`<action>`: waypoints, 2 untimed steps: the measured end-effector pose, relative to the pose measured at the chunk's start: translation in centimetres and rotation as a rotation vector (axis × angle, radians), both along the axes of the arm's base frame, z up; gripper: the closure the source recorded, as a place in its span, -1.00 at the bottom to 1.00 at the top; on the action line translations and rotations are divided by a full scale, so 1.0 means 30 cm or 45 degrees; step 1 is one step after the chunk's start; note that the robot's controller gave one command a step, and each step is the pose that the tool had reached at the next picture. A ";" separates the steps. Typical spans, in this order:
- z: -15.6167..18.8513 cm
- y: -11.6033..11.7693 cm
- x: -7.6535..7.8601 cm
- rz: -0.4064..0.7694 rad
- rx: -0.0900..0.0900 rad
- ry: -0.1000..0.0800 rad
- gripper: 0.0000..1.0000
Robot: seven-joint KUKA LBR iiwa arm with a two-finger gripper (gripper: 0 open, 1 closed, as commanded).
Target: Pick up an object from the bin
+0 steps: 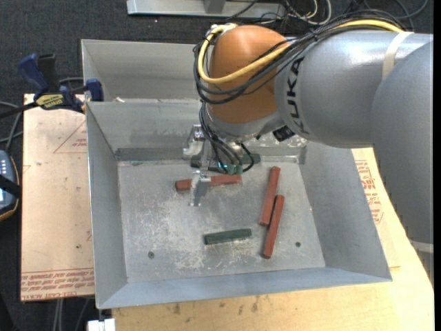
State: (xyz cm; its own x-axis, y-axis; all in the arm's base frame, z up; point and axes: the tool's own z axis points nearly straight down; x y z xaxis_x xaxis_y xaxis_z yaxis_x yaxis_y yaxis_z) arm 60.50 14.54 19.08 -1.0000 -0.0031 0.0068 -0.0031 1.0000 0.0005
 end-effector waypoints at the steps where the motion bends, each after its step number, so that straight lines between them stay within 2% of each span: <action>1: 0.017 -0.002 0.005 -0.003 0.001 -0.010 -1.00; 2: -0.119 -0.044 0.006 0.053 0.004 -0.021 -1.00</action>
Offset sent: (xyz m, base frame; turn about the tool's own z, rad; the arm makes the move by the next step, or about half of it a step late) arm -0.0038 -0.0407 -0.1208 -0.1179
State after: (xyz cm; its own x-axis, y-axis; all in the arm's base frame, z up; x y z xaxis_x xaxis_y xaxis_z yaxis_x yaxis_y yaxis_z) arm 60.67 13.22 15.52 -0.9990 -0.0444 -0.0096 -0.0445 0.9990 0.0030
